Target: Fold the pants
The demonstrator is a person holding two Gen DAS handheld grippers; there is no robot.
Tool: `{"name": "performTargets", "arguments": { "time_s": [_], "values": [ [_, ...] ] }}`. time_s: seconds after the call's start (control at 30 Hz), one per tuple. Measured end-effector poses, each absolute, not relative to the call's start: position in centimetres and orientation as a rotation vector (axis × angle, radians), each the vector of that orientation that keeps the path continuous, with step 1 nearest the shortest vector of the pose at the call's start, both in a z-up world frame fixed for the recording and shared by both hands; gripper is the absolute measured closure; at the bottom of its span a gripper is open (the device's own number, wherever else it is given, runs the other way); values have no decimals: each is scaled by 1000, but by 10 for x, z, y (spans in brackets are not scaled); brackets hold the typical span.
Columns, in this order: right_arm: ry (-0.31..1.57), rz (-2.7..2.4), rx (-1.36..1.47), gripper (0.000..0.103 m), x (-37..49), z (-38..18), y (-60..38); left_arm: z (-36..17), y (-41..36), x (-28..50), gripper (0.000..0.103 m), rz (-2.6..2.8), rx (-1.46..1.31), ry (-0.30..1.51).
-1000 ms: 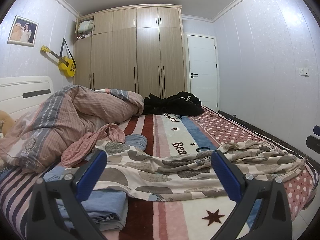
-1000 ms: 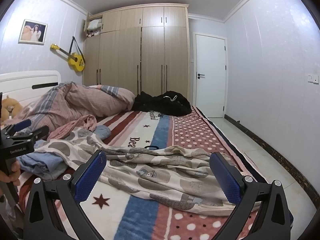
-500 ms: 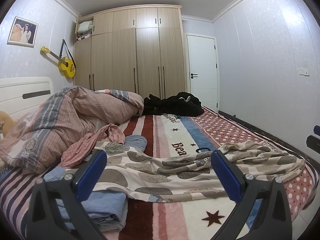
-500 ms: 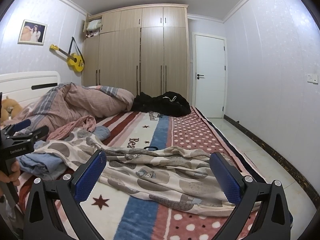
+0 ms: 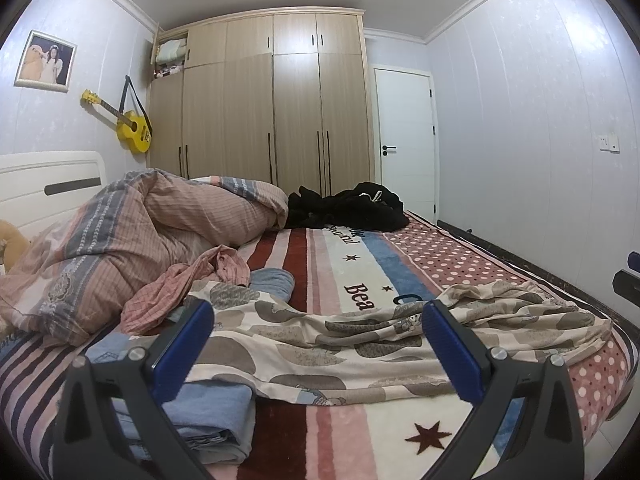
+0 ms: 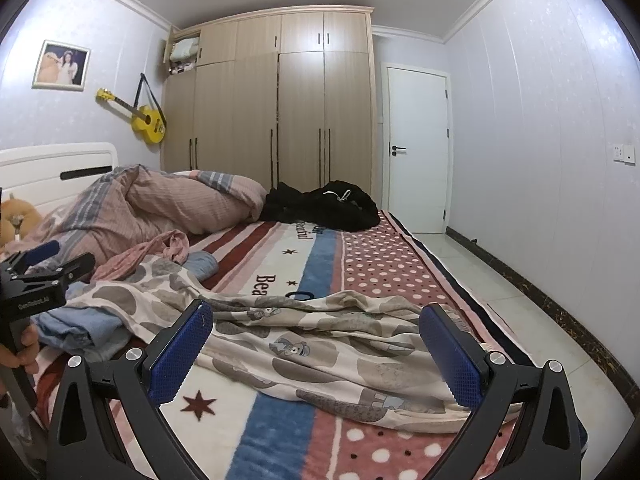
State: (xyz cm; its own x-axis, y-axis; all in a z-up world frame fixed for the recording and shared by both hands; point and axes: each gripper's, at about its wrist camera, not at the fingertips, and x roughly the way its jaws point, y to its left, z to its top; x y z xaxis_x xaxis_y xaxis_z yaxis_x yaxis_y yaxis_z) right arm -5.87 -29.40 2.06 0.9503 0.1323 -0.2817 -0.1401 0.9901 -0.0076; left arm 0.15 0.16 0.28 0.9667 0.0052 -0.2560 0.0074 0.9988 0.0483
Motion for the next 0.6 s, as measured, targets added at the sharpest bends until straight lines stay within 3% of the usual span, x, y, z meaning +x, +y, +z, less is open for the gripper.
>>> {"name": "performTargets", "arguments": {
  "time_s": [0.6],
  "values": [
    [293,160,-6,0,-53,18,-288,-2,9,6,1,-12,35,270]
  ]
}}
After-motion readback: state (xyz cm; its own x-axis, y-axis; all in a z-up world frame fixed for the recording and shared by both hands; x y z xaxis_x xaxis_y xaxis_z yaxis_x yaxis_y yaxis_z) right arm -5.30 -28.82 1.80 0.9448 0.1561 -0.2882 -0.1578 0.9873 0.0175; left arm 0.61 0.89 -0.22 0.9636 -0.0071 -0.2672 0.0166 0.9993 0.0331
